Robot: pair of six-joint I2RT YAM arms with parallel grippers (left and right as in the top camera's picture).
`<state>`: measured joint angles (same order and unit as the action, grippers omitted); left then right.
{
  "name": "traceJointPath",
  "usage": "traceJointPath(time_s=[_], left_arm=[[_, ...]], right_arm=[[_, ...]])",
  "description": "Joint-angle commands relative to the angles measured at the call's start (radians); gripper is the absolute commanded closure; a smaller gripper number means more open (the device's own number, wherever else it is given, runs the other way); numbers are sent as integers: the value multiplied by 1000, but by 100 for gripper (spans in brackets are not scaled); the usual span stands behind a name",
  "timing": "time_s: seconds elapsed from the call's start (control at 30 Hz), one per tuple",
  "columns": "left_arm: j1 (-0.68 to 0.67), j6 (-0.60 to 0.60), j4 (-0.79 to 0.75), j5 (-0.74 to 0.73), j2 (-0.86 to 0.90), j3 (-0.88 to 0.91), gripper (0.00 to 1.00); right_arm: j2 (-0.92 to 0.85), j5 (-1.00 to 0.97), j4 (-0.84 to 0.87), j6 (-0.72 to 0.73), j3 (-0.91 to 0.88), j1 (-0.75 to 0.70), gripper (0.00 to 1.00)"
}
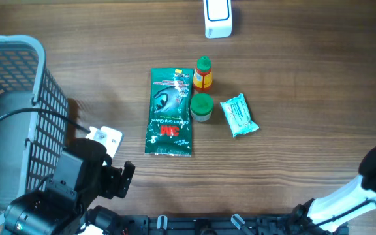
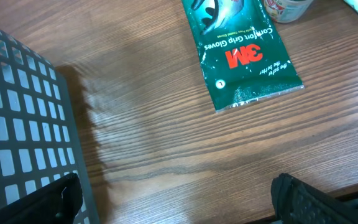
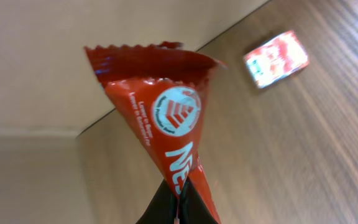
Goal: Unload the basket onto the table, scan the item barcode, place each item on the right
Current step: 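Carry Nescafe stick with right gripper to the right table edge, then reach right gripper to light-green tissue pack and grasp it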
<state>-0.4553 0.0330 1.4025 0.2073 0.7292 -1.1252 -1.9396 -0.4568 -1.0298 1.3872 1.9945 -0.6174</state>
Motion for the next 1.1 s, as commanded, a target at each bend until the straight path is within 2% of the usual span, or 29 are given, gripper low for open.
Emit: traceJointPath(time_s=[0.0, 0.13, 0.27, 0.33, 0.4, 0.43, 0.47, 0.63, 0.7, 0.77, 0.9, 0.97, 1.0, 1.07], left_arm=[[4, 8, -2, -9, -3, -3, 0], [4, 8, -2, -9, -3, -3, 0], [4, 8, -2, -9, -3, -3, 0], [4, 8, -2, -9, -3, -3, 0], [4, 8, -2, -9, -3, -3, 0], [4, 8, -2, -9, -3, -3, 0], [4, 8, -2, -9, -3, -3, 0], [4, 8, -2, -9, -3, -3, 0], [4, 8, -2, -9, -3, -3, 0], [4, 8, -2, -9, -3, -3, 0], [4, 8, -2, -9, -3, -3, 0], [4, 8, -2, -9, -3, -3, 0], [4, 8, -2, -9, -3, -3, 0], [4, 8, -2, -9, -3, -3, 0]], right_arm=[[-156, -26, -6, 19, -10, -59, 95], [-331, -27, 3, 29, -10, -98, 95], [-348, -27, 12, 26, -10, -119, 93], [-303, -17, 15, 2, -9, -125, 77], [-212, 10, 60, -137, 2, -124, 34], [-145, 47, 92, -227, 3, -123, 16], [-96, 80, 106, -277, 3, -122, 11], [261, 521, 197, -560, 3, -88, 10], [362, 715, 199, -626, 3, -39, 9], [425, 826, 148, -666, 3, 49, 10], [429, 837, -15, -871, -6, 319, 8], [388, 836, -145, -1053, -8, 465, 1], [348, 813, -219, -1173, -10, 560, 0], [283, 632, -296, -1203, -30, 696, 1]])
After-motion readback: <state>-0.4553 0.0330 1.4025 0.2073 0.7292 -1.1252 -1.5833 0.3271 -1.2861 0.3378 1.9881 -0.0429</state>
